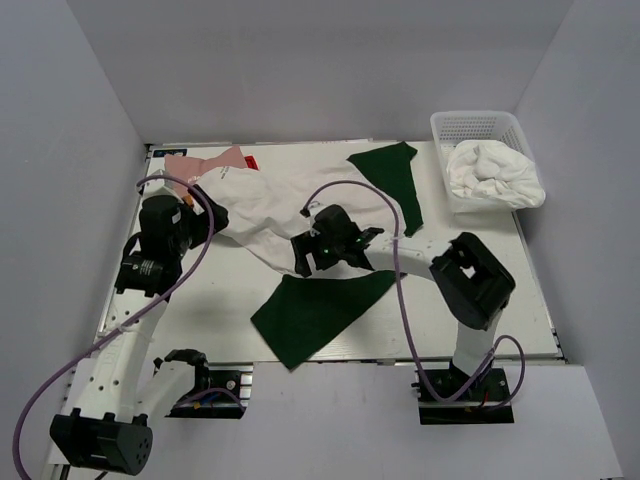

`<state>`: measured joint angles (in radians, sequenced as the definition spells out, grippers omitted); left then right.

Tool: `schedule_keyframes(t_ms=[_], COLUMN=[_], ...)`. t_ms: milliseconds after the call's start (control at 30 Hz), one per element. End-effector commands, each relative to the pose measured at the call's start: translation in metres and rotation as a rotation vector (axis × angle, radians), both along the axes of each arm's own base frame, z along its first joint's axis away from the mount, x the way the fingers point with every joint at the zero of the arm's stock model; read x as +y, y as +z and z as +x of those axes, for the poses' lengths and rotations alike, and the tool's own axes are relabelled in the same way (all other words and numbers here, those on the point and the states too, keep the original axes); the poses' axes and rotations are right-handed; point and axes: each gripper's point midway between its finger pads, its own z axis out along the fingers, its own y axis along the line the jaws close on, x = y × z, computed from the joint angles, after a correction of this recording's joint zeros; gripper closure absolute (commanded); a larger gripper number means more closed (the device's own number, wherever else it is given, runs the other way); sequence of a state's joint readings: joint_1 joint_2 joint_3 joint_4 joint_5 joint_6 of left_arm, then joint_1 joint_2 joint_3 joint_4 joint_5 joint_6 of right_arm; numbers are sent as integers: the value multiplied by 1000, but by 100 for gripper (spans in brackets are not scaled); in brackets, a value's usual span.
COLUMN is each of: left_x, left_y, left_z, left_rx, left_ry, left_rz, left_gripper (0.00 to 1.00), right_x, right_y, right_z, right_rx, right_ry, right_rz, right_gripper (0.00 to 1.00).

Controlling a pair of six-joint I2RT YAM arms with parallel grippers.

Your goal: Fold and stack the t-shirts

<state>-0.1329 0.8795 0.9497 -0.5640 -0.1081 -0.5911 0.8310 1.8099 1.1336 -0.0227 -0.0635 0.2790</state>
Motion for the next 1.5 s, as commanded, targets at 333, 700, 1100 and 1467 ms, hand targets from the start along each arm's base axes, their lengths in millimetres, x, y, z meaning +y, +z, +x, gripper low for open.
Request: schedule_keyframes(t_ms=[333,700,1100,1467], left_x=[0,8,-10,7], left_y=[-14,-42,-88,-145], left_z=[12,33,62,103], left_rx=[39,143,185,81], left_ry=[7,65,-43,26], left_rz=[-8,11,51,95], left_gripper=[0,0,0,0], right_x=[-60,-267,-236,-200], right_y=[-58,-78,27,57], right_z=[-15,-108,-35,-4], right_rx=[129,326,-40,-133], right_ry=[-218,-876,-673,-551], right_rz=[-159,-353,-73,51], right_gripper=[10,18,10,10])
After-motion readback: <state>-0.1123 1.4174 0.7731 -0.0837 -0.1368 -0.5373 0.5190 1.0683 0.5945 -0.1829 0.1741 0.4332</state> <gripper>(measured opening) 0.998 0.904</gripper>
